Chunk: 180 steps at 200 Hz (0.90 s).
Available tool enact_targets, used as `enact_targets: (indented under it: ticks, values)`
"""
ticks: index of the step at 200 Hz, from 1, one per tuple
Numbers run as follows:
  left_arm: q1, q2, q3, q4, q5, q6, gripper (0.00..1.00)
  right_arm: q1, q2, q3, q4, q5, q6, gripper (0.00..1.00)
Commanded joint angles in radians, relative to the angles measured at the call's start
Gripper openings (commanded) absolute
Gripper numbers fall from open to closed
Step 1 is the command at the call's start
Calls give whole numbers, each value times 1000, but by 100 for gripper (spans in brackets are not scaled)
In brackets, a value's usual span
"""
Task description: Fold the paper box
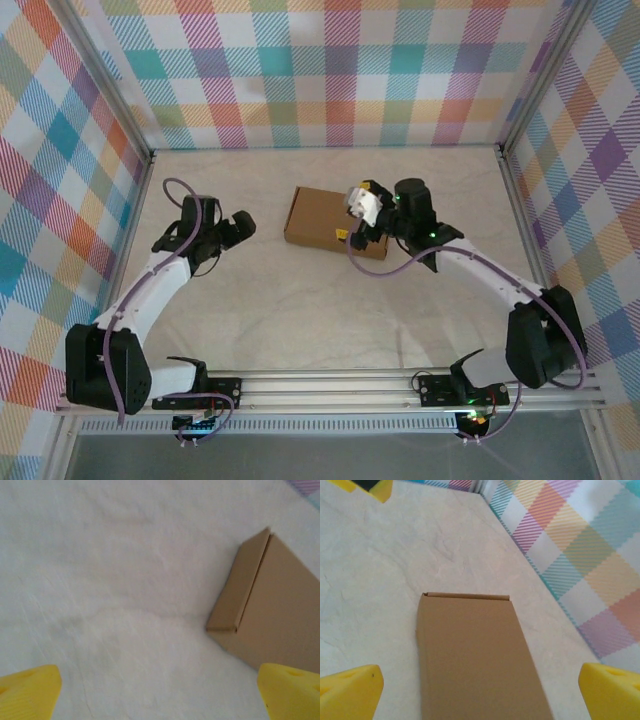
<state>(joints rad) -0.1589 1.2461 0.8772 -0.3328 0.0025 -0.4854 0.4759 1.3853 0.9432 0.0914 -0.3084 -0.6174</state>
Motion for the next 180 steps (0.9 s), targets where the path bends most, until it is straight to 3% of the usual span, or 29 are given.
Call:
enact_targets:
  ticks: [1, 42, 74, 95, 102, 117, 127, 157, 180]
  values:
    - [14, -58, -70, 187, -173, 157, 100, -68, -34, -96, 74, -39, 241, 100]
    - [15, -112, -310, 575, -284, 477, 100, -236, -142, -295, 288, 148, 465, 100]
    - [23, -67, -402, 756, -325, 553, 100, -348, -205, -435, 400, 266, 586, 100]
    - [59, -9, -472, 925, -267, 568, 100, -394, -206, -484, 400, 312, 550, 100]
    - [61, -14, -456, 876, -250, 583, 100, -404, -195, -499, 421, 315, 546, 100]
    - [68, -8, -470, 933, -229, 615, 100, -431, -147, -535, 518, 305, 574, 100]
    - [81, -6, -481, 969, -213, 602, 100, -448, -98, -545, 584, 299, 604, 100]
    - [96, -4, -446, 869, -190, 586, 100, -461, 26, -549, 674, 302, 622, 100]
    - [94, -17, -514, 916, -195, 541, 100, -464, 128, -556, 767, 290, 623, 100]
